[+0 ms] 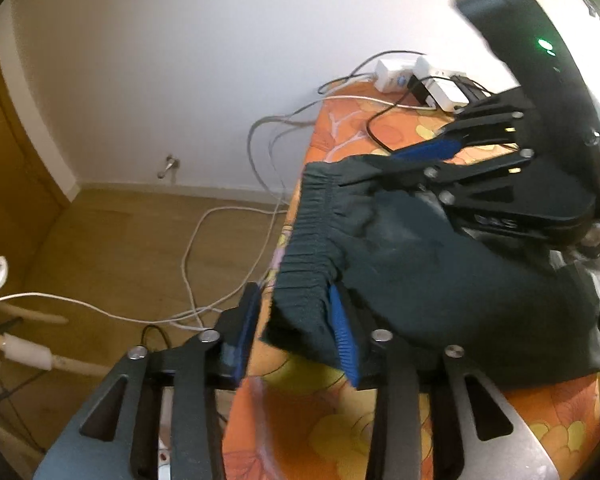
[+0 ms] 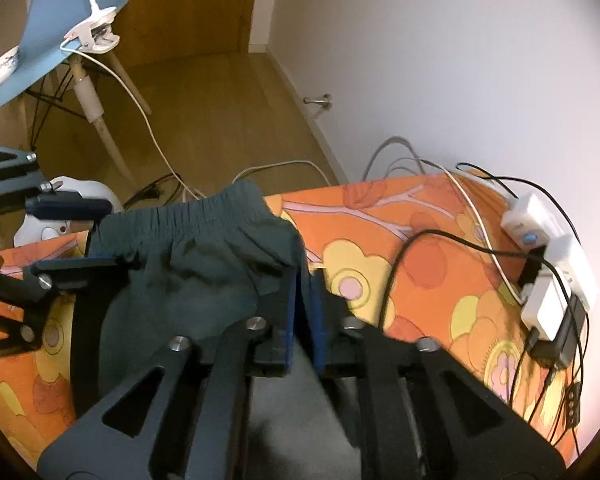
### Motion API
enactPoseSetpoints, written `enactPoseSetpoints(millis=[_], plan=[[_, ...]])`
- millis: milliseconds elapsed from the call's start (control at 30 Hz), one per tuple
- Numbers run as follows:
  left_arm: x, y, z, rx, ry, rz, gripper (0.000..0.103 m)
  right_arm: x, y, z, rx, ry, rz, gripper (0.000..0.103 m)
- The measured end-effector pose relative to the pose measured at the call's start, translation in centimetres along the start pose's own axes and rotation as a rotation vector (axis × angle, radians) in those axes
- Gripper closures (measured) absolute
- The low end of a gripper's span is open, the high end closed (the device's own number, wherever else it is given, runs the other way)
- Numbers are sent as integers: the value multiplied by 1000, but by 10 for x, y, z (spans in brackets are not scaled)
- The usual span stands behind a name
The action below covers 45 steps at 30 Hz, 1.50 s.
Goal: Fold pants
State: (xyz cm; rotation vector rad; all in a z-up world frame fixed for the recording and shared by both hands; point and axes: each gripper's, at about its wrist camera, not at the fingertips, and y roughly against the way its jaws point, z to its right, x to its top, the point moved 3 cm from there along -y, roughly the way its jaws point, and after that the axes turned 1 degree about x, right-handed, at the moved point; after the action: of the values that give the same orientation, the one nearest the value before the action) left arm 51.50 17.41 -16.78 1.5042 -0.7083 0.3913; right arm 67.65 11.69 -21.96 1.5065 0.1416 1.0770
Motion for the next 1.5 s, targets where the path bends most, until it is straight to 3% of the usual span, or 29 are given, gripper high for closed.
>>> enactPoseSetpoints(millis=[33,67,300,467,733,1033,1133,1233,1400,1500], plan=[[-1,5,-6,-1,16,4,62,-2,7,3,-7,-8,11,66],[-2,10,-8,-7,29,7,62,-4,13,6,-18,-15,22,62],[-3,54,-19,10,84,47,62,-34,98,34,-18,-121,118,62],[3,100,-2,-2,52,105,62,-85,192,46,-44,-203,166,62],[40,181,61,-45,-37,221,62,-205,349,69,-179,-363,211,62],[47,213,174,-138,-186,243,62,-363,469,87,-350,-586,198,62],[51,222,213,-160,-250,250,62,-419,493,91,-403,-687,187,61],[52,229,251,-183,-306,248,62,-482,513,96,-442,-828,187,49],[51,237,308,-200,-407,241,62,-569,522,105,-453,-1036,190,49],[52,250,341,-195,-465,252,62,-601,527,105,-442,-1082,202,49]])
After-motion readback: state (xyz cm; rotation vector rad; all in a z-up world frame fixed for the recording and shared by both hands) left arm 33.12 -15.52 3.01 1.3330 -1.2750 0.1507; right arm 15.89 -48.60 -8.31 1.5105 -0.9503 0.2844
